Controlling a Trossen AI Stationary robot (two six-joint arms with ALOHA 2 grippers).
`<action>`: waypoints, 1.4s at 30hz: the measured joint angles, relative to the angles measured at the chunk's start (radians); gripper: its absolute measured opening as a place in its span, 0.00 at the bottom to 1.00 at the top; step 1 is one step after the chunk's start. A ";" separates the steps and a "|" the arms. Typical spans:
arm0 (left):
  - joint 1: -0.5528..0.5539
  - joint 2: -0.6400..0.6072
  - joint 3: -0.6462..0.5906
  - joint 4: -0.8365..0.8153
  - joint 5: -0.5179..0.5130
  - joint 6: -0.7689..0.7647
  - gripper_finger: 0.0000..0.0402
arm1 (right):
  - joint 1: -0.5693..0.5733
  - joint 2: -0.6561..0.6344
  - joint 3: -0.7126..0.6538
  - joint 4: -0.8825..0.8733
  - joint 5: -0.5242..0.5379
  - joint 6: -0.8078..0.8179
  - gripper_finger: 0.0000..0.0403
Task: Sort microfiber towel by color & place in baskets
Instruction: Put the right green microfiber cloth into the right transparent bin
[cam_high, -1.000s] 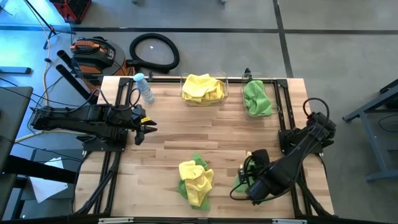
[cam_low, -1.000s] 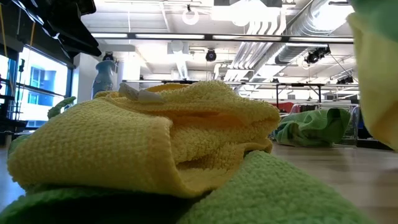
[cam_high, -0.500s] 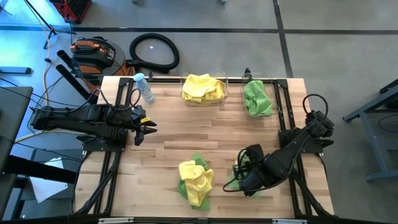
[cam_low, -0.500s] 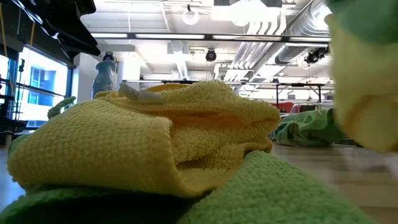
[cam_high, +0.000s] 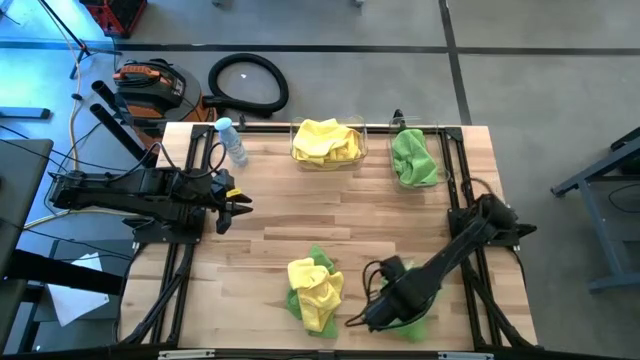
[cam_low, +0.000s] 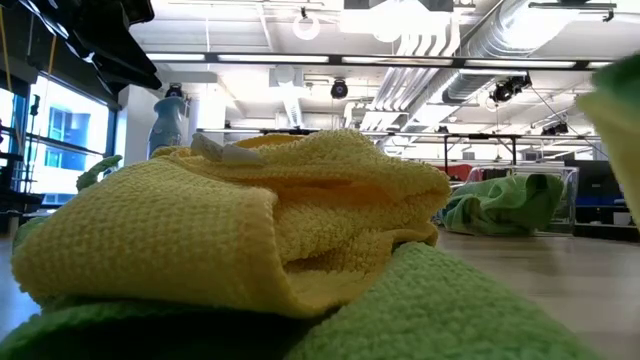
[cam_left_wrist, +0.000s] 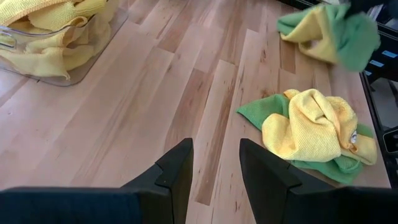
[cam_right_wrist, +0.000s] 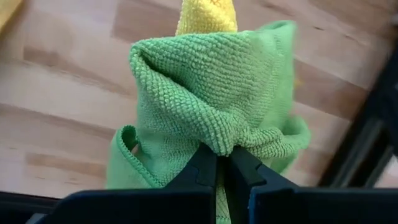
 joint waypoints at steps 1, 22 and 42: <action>0.000 0.000 0.000 0.000 0.000 0.000 0.30 | 0.000 0.014 -0.002 0.025 0.003 -0.009 0.00; 0.000 0.000 0.000 0.002 0.002 -0.043 0.30 | 0.043 -0.205 -0.511 0.560 0.182 0.132 0.01; 0.000 0.000 0.000 0.004 0.008 -0.063 0.30 | 0.041 -0.217 -0.513 0.532 0.178 0.106 0.14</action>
